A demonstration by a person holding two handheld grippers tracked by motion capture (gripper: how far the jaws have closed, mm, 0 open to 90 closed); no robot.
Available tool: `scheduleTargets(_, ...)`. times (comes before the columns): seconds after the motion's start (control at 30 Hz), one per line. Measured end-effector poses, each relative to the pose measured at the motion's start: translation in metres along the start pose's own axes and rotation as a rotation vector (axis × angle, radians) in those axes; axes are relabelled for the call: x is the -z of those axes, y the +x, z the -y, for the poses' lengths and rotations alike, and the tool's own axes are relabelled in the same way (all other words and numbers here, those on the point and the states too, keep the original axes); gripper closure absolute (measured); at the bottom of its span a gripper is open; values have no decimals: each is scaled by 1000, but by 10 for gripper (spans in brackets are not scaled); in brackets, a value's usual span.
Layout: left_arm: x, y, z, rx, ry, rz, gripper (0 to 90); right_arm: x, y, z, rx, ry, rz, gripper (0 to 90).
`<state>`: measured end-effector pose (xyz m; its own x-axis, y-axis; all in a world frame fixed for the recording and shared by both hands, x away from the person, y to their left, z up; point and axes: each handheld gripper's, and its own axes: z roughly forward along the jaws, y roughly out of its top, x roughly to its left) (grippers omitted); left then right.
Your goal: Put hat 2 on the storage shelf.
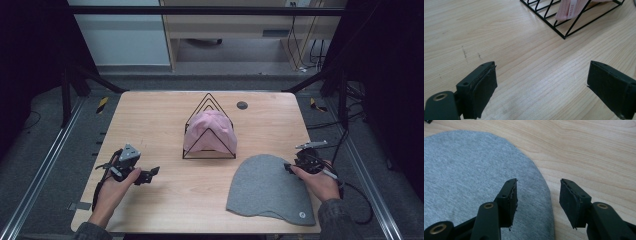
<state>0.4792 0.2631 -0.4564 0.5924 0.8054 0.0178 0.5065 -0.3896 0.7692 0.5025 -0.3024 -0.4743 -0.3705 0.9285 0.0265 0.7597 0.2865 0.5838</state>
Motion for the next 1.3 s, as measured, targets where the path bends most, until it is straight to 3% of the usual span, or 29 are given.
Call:
scheduleTargets(0.5, 0, 1, 0, -4, -1, -2, 84, -7, 2, 4, 8, 27, -17, 554)
scheduleTargets(1.03, 0, 0, 0, -8, 3, -7, 85, -7, 7, 3, 53, 35, -41, 799)
scheduleTargets(1.3, 0, 1, 0, -6, 3, -9, 86, -7, 8, 4, 63, 32, -52, 840)
